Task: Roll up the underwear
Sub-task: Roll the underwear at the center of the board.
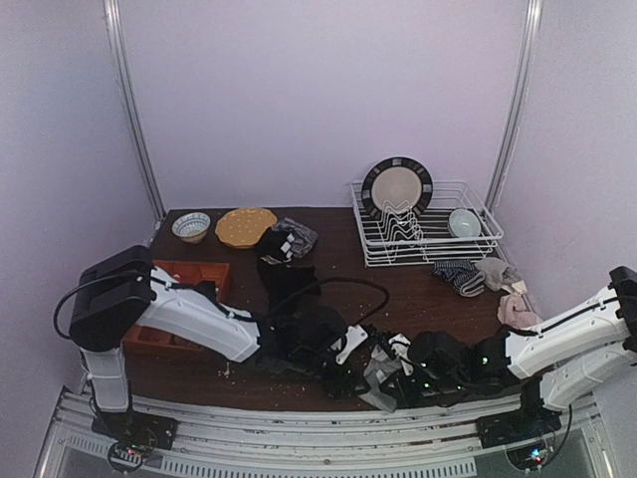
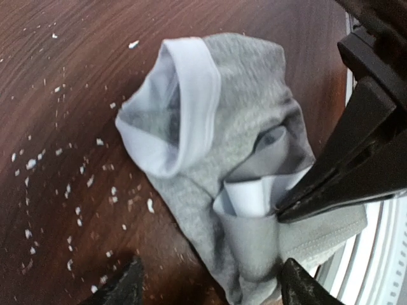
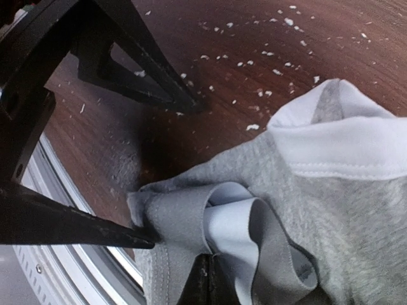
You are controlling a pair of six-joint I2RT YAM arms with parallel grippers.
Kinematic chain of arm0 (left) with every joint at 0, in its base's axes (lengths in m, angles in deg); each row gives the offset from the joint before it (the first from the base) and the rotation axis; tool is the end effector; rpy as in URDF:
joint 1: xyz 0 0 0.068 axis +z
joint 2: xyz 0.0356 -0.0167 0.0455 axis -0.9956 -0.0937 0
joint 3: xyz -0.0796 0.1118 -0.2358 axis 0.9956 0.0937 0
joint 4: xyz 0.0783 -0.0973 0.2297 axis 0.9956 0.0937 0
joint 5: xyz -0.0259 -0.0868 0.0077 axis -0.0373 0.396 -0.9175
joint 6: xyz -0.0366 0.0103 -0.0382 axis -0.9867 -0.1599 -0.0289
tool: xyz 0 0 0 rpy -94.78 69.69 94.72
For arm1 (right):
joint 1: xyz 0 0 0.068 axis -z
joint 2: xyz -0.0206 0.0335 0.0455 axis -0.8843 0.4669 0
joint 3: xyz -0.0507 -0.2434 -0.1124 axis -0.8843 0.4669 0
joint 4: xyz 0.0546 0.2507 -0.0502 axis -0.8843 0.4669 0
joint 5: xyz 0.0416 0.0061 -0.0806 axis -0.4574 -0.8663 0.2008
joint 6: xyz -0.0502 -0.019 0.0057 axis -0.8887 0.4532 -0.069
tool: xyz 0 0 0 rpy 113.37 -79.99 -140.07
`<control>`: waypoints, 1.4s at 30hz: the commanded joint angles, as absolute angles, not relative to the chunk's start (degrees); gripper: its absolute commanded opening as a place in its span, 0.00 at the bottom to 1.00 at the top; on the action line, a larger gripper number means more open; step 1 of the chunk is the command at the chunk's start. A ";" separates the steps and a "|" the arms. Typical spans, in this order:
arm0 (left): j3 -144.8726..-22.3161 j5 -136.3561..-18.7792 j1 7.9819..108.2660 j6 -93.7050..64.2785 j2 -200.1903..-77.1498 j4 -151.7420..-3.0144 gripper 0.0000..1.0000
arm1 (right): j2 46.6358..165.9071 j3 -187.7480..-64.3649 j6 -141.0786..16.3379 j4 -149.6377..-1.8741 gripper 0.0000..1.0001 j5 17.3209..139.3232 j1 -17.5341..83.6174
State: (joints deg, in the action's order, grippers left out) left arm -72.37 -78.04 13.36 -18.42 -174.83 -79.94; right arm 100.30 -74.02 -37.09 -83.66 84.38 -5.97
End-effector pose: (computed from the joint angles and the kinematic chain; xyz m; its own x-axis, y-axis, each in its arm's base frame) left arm 0.1223 -0.3753 0.1292 -0.4781 0.5963 -0.6449 0.8734 0.4004 -0.2772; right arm 0.0849 0.2138 0.1378 -0.7168 -0.3602 -0.5970 -0.6542 0.6436 0.3972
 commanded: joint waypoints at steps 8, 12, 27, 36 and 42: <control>-77.00 -67.34 14.87 -17.77 -180.07 -78.53 0.63 | 102.45 -72.75 -39.03 -78.76 0.01 82.91 -5.84; -74.64 -61.70 15.43 -19.92 -179.34 -81.25 0.59 | 102.81 -73.32 -39.50 -78.48 0.01 83.00 -5.80; -80.76 -64.10 16.70 -27.46 -185.19 -69.21 0.00 | 90.75 -85.16 -45.64 -61.39 0.32 90.68 -11.21; -82.58 -61.91 17.69 -29.92 -187.09 -67.05 0.00 | 96.99 -87.17 -48.18 -60.96 0.39 95.13 -16.80; -83.17 -61.49 17.82 -29.85 -187.25 -65.82 0.00 | 101.54 -87.49 -48.26 -59.27 0.46 99.64 -17.77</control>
